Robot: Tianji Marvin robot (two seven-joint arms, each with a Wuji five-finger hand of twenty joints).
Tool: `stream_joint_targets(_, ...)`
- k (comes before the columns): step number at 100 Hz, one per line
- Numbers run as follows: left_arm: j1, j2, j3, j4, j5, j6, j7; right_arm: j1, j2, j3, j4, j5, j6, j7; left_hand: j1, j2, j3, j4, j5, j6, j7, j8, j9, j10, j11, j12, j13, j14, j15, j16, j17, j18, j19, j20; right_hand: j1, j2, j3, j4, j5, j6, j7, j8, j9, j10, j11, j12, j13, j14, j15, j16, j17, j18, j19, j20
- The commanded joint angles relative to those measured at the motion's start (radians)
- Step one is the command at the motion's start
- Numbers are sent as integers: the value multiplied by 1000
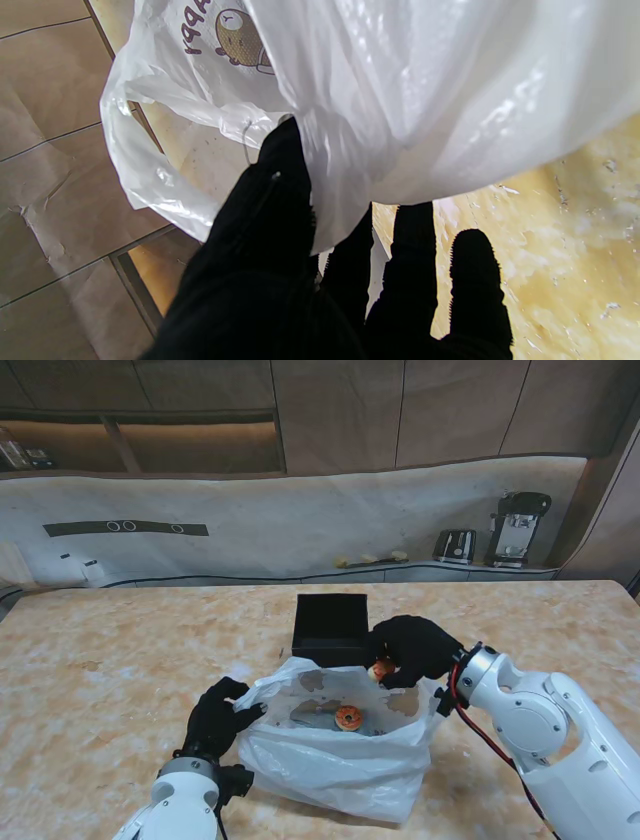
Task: Pack mini donuts into a plastic bag, tie the opening and put the bag into the gift box
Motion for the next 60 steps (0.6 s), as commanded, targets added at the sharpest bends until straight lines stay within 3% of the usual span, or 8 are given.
stream_joint_targets(1,5,-5,0,-5,1,2,-12,-20,5,2,-9,-4,-4,18,24,23,-27,26,-8,-2,40,12,-22,-24,10,-10,-14,-7,-4,-12,-17,-29,-1,6,-14,61,-7,59,24,-24,51,-3,-36,-34,-40,49,-16,49,-34,30,-46,-10,-14,34)
stream_joint_targets(19,4,-4,0,-5,-1,1,-15,-27,13,10,-11,-11,-30,41,24,23,-27,25,-9,-2,40,12,-21,-24,11,-11,-15,-6,-4,-12,-16,-29,0,7,-58,52,-11,58,-7,-30,27,-6,-99,-56,-123,15,-84,28,-129,15,-152,34,-68,50)
stream_joint_targets(36,3,-4,-1,-4,-1,0,-17,-26,23,14,-13,-5,-33,92,23,24,-28,25,-8,-1,39,12,-21,-24,11,-11,-14,-6,-3,-12,-16,-30,1,7,-132,89,-15,64,-39,-23,-101,16,-197,-71,-167,-41,-190,9,-219,8,-280,54,-108,104)
stream_joint_targets(42,3,-3,-1,-4,0,0,-17,-23,26,14,-7,-6,-49,100,25,23,-27,26,-8,0,39,12,-20,-23,11,-11,-15,-5,-4,-12,-15,-30,1,7,-182,113,-11,80,-39,-23,-210,58,-222,-77,-186,-53,-214,0,-248,6,-307,52,-126,125)
stream_joint_targets(48,3,-3,-1,-4,1,1,-18,-17,30,13,1,-2,-70,109,25,26,-27,26,-8,1,38,12,-18,-22,12,-12,-15,-5,-4,-12,-16,-30,1,7,-231,147,-10,130,-43,-21,-313,127,-248,-82,-207,-66,-259,-10,-282,0,-354,34,-129,156)
stream_joint_targets(60,3,-3,-2,-4,2,-1,-18,-4,34,10,19,-21,-102,115,24,30,-28,25,-9,1,37,11,-22,-23,11,-12,-16,-7,-5,-13,-17,-30,0,6,-269,153,-14,127,-101,-42,-380,124,-323,-85,-272,-107,-329,-30,-332,-17,-407,5,-135,172)
